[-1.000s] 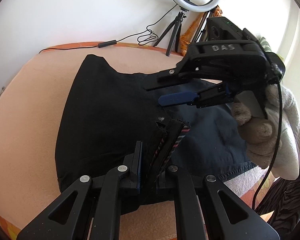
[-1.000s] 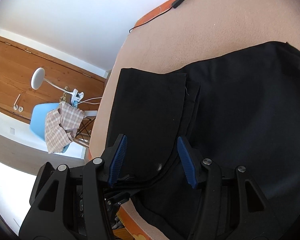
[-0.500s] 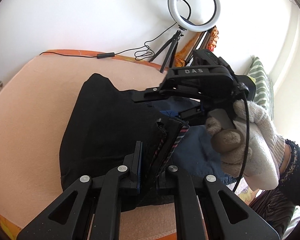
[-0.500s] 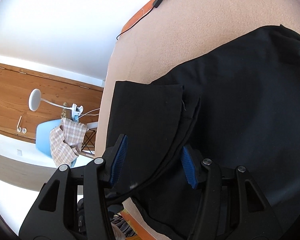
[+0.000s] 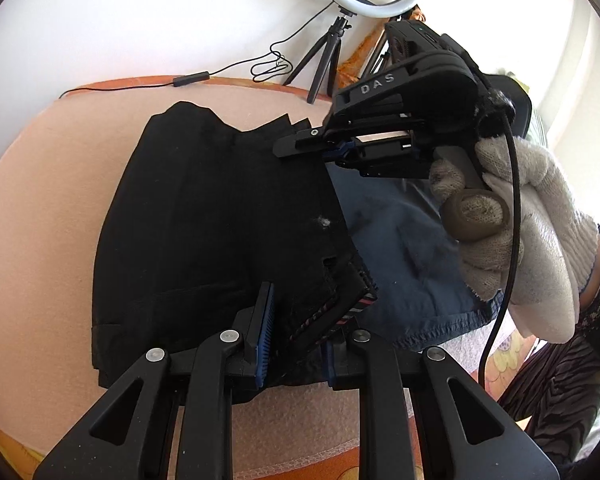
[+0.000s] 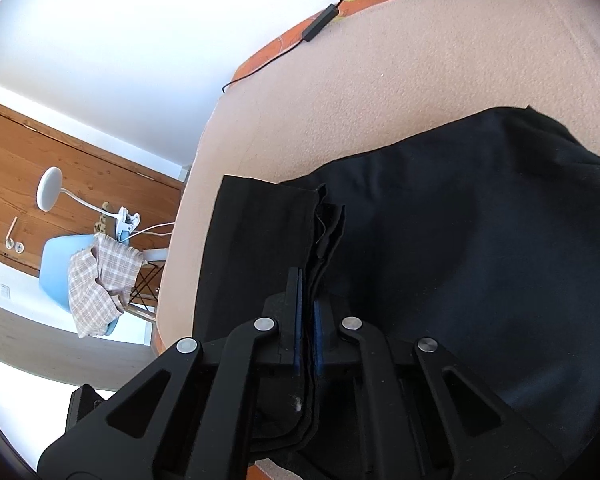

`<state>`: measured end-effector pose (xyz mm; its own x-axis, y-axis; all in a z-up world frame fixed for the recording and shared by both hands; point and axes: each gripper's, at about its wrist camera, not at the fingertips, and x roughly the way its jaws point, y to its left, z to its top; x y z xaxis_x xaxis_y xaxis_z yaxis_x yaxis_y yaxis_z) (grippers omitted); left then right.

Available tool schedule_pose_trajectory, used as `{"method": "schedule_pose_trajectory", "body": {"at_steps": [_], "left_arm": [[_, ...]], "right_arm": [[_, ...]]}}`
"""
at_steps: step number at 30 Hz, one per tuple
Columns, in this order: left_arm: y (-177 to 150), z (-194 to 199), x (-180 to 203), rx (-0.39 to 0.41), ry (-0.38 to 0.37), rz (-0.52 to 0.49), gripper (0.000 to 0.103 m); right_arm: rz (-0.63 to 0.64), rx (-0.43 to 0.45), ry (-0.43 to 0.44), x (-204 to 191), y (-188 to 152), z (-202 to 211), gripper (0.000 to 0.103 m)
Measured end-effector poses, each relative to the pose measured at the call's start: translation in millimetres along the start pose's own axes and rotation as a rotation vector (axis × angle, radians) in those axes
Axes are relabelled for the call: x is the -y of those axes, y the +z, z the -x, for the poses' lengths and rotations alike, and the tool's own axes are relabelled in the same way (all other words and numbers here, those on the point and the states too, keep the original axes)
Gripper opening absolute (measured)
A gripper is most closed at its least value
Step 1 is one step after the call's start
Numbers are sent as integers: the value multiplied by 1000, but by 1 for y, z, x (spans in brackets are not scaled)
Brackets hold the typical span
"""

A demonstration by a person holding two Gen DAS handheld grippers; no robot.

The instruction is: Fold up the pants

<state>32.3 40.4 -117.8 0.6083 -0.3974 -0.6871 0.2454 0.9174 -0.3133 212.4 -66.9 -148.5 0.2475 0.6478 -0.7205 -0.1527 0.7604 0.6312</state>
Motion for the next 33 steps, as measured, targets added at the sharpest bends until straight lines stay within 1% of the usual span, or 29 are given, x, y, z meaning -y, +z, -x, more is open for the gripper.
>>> {"method": "schedule_pose_trajectory", "body": {"at_steps": [3, 6, 8, 9, 10, 13, 15, 17, 18, 19, 21, 24, 26, 27, 30, 33], "left_arm": [[0, 0, 4, 11, -14, -15, 17], [1, -3, 10, 16, -39, -14, 16], [2, -4, 14, 15, -54, -13, 16], [2, -3, 14, 15, -58, -12, 16], [2, -3, 15, 20, -62, -9, 16], [2, -2, 14, 23, -71, 3, 16], [1, -3, 14, 23, -76, 13, 16], [1, -4, 14, 24, -79, 16, 16], [1, -3, 15, 25, -82, 18, 16], [1, -3, 16, 28, -86, 19, 16], [2, 1, 16, 35, -98, 19, 16], [2, 2, 17, 39, -111, 13, 16], [2, 0, 18, 34, -111, 5, 16], [2, -1, 18, 29, -110, 3, 16], [3, -3, 18, 21, -115, 7, 16], [7, -5, 23, 27, -128, 5, 16]], "right_arm": [[2, 19, 38, 3, 1, 9, 6], [-30, 16, 32, 13, 1, 14, 8], [-41, 6, 12, 23, -2, 15, 23], [-49, 1, 2, 25, -4, 14, 38], [-61, 2, -2, 27, -7, 13, 45], [-79, -9, -4, 37, -15, 14, 45], [-96, -15, 22, 40, -18, 10, 45], [-111, -19, 42, 41, -19, 7, 44], [-119, -18, 49, 41, -18, 6, 38], [-122, -22, 61, 38, -17, 3, 35], [-106, -19, 69, 36, -15, 9, 35], [-64, -8, 48, 34, -14, 21, 35], [-27, -4, 20, 29, -13, 23, 12], [-13, -4, -4, 27, -14, 23, 8], [16, 8, -36, 23, -15, 24, 5], [61, 41, -84, 18, -16, 35, 5]]}}
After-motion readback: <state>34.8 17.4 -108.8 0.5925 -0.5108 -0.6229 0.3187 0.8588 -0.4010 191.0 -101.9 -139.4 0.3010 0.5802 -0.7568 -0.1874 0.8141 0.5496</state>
